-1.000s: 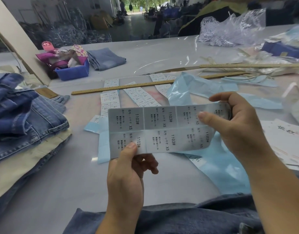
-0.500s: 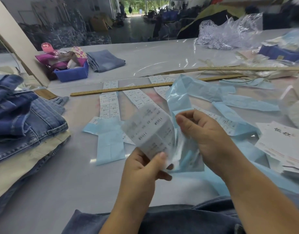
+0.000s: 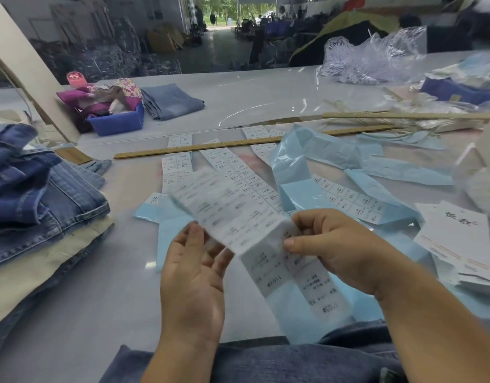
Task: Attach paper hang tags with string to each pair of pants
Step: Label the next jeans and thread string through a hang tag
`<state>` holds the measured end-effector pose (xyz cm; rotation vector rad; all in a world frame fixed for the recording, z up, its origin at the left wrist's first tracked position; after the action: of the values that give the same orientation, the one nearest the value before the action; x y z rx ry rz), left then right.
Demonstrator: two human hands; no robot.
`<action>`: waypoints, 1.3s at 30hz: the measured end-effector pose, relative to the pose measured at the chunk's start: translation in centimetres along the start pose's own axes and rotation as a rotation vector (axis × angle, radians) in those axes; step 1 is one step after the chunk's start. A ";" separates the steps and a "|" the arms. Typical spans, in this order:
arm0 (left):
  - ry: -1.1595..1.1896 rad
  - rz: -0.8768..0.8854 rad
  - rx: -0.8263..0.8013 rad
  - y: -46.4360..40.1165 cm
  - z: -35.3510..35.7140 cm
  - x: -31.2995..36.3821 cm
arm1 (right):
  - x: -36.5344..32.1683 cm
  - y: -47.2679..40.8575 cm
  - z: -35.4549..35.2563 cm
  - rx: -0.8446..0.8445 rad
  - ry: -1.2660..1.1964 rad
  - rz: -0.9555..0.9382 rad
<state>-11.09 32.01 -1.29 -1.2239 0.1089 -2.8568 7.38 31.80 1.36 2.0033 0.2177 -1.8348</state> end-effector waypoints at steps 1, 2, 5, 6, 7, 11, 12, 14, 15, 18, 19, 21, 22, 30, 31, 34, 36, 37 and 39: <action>0.003 -0.053 -0.070 0.0 0.9 -0.5 | 0.1 0.0 -0.4 0.074 -0.016 -0.010; -0.019 -0.122 -0.143 0.2 1.8 -1.2 | 0.0 0.0 -0.6 0.135 -0.048 -0.019; -0.158 -0.221 -0.219 1.0 2.8 -2.9 | 0.1 -0.2 -0.3 0.208 -0.114 -0.041; -0.197 -0.192 -0.184 0.9 2.5 -2.8 | 0.2 -0.4 0.0 0.202 -0.129 -0.039; -0.217 -0.148 -0.139 0.7 1.9 -2.4 | 0.3 -0.5 0.3 0.179 -0.150 -0.029; -0.225 -0.007 0.027 0.2 -0.3 -0.4 | 0.9 -0.5 1.7 -0.035 -0.073 0.075; -0.246 0.008 0.056 0.2 -0.7 -0.1 | 1.2 -0.3 2.0 -0.090 -0.039 0.102; -0.316 0.028 0.091 0.3 -1.2 0.1 | 1.4 -0.2 2.4 -0.138 0.005 0.122; -0.365 0.040 0.107 0.4 -1.2 0.3 | 1.3 -0.2 2.3 -0.133 0.026 0.112; -0.655 0.103 0.153 1.0 -0.9 1.5 | 0.9 -0.4 2.2 -0.102 0.057 0.054; -0.818 0.145 0.163 1.3 -0.4 2.1 | 0.8 -0.5 2.3 -0.101 0.055 0.042; -1.109 0.298 0.131 2.1 1.3 3.3 | 0.8 -0.6 2.3 -0.092 0.041 0.032; -1.201 0.388 0.077 2.4 2.5 3.7 | 0.9 -0.7 2.3 -0.084 0.033 0.025; -1.462 0.380 -0.272 2.9 5.8 1.5 | -0.2 -0.9 2.7 -0.131 -0.105 -0.115; -1.481 0.372 -0.279 2.9 5.8 1.4 | -0.3 -0.9 2.8 -0.156 -0.110 -0.130; -1.503 0.375 -0.243 2.7 5.5 1.6 | -1.0 -0.7 3.6 -0.263 -0.194 -0.166; -1.480 0.375 -0.200 2.5 5.2 1.9 | -1.1 -0.5 3.7 -0.270 -0.177 -0.159; -1.466 0.372 -0.187 2.4 5.1 2.0 | -0.9 -0.5 3.3 -0.230 -0.127 -0.140; -1.442 0.362 -0.180 2.3 4.9 2.1 | -0.5 -0.5 2.4 -0.130 -0.024 -0.113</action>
<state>-8.99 29.34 3.38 -2.5401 0.4443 -1.1735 4.88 31.40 1.67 1.9143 0.4399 -1.8614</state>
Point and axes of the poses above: each hand's wrist, its own y-axis away from the middle knuckle, its own z-axis out of the palm, x = y × z, the point moved 9 cm from there along -y, towards the middle knuckle, and after that the axes turned 11 degrees about -x, right-handed, at the moved point
